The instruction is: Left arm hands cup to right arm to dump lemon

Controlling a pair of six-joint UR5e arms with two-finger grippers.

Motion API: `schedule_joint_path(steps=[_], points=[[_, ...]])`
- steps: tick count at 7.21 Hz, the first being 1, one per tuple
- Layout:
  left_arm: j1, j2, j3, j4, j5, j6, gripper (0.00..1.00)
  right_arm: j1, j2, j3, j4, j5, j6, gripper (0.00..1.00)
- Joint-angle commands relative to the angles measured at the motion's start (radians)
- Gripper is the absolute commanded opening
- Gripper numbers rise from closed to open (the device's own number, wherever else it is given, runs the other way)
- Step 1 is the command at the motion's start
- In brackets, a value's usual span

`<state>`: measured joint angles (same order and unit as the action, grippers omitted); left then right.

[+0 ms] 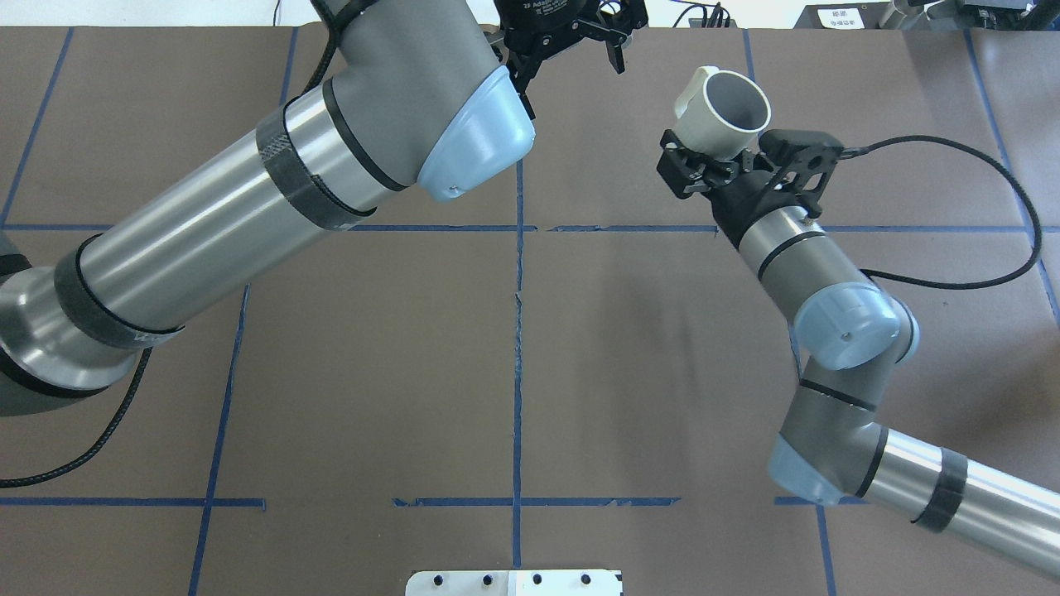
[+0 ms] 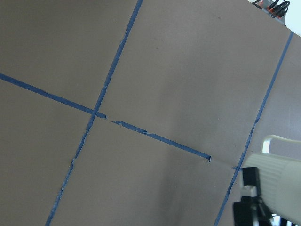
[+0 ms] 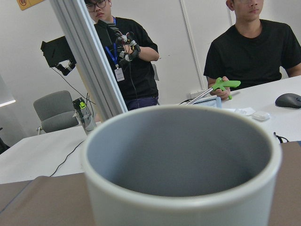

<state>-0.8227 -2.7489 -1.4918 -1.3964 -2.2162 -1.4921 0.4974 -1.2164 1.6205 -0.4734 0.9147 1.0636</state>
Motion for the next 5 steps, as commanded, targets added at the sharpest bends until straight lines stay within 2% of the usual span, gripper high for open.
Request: schedule_joint_path(steps=[1,3,5], points=[[-0.003,0.111,-0.144,0.048,0.001,0.027,1.00,-0.117,0.101,-0.001,-0.138,-0.135,-0.034,0.25],[0.005,0.199,-0.200,0.051,0.004,0.030,1.00,-0.186,0.175,-0.001,-0.273,-0.232,-0.036,0.25],[0.039,0.187,-0.191,0.051,0.004,0.021,1.00,-0.218,0.213,-0.001,-0.358,-0.302,-0.103,0.25]])
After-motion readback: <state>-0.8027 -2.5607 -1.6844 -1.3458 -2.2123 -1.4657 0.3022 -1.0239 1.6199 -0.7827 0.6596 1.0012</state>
